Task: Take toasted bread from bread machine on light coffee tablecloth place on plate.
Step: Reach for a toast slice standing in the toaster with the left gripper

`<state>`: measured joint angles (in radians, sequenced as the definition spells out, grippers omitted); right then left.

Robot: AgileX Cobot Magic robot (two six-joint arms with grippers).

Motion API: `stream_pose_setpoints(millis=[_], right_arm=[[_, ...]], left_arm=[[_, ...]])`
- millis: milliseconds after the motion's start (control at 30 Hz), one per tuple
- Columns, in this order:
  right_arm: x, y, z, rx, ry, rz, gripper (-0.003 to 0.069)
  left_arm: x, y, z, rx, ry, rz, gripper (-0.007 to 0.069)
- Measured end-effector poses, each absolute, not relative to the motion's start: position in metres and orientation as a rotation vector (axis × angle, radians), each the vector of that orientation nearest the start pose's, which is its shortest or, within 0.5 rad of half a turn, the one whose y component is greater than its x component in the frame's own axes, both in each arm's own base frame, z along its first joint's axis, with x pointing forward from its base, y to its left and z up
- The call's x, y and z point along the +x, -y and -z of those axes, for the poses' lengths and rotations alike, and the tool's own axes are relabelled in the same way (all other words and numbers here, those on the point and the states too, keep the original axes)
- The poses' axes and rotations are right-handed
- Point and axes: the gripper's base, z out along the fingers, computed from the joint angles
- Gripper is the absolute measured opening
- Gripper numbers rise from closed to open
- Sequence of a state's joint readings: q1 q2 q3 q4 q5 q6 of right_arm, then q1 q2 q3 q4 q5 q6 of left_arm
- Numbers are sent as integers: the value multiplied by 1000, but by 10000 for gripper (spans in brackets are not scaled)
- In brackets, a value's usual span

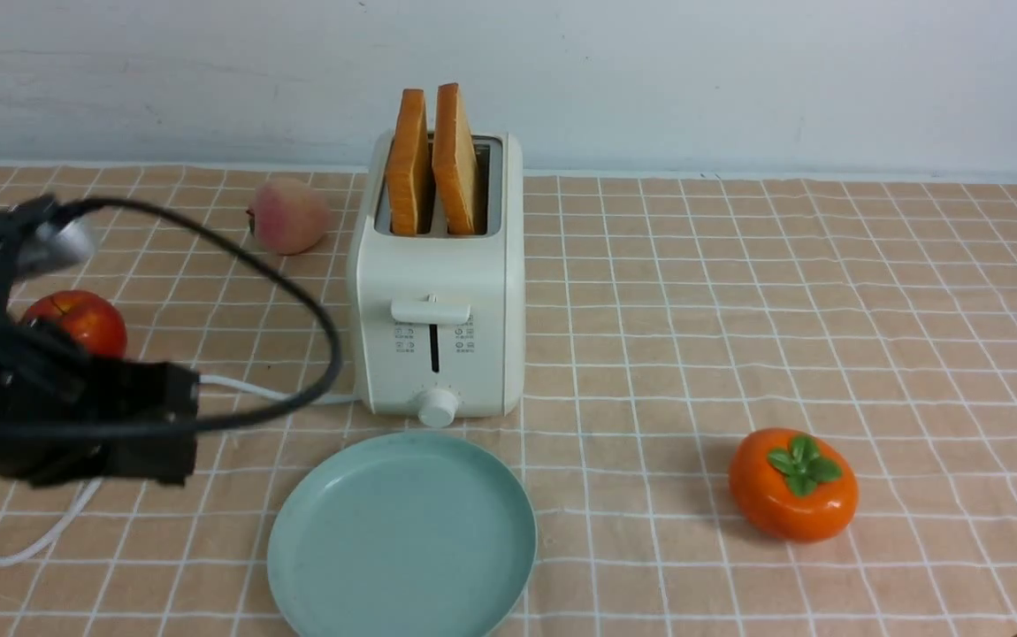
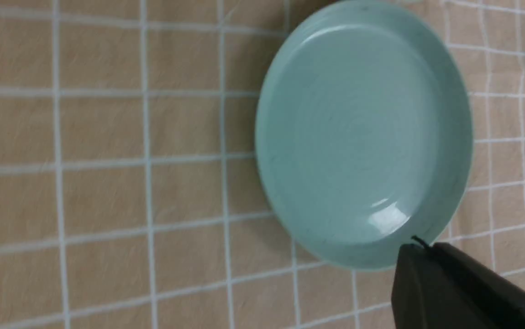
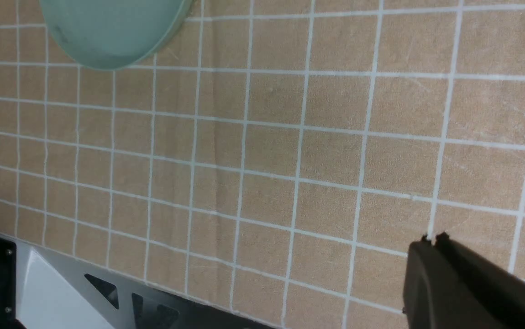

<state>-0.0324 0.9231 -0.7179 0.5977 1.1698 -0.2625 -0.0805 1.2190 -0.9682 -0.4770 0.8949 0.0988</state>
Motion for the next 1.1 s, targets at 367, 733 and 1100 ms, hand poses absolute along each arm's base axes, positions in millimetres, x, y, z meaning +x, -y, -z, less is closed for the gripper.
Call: stream_pose_setpoints(millis=[367,733,1100], right_arm=[[144,-42,-292,-97,-2634,-713,-2],[146,-41,-293,-90,-2614,-707,-1],[149,-44,-296,-55,-2569,-748,1]], left_arm=[[311,108,-358,156,-2218,550,1],[377,130,-325,127,-2086,451,498],[396,132,-302,107,-2050,408,385]])
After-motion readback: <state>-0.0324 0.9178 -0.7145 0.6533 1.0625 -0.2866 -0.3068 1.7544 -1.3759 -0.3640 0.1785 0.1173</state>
